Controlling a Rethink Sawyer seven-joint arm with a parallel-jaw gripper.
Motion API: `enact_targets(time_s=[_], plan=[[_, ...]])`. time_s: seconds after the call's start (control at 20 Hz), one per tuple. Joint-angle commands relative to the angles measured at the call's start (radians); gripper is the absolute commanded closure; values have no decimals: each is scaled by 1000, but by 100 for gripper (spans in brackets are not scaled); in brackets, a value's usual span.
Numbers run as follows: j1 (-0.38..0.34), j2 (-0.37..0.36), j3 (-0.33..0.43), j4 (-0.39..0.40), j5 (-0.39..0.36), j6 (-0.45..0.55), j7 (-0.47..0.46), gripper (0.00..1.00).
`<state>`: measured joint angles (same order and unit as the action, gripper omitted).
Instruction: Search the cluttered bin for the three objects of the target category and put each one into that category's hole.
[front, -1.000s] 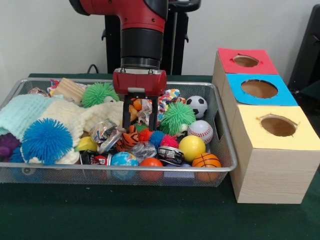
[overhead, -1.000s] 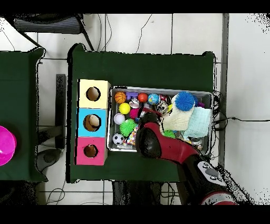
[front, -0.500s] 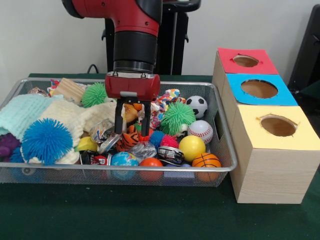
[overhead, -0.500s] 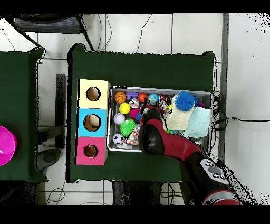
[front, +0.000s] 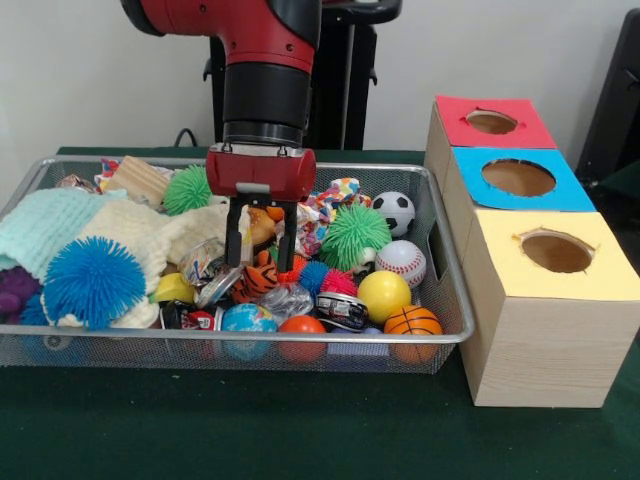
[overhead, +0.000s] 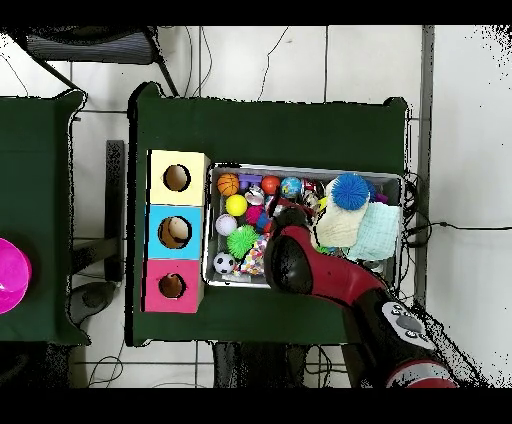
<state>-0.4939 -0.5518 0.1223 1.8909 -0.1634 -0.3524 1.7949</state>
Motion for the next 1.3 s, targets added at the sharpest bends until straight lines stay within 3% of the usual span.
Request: enact_targets(time_s=[0.05,1.3], plan=[[-20,5,-21,-2,-36,124,92,0],[-34,-3,31,93,-32,149,157,0]])
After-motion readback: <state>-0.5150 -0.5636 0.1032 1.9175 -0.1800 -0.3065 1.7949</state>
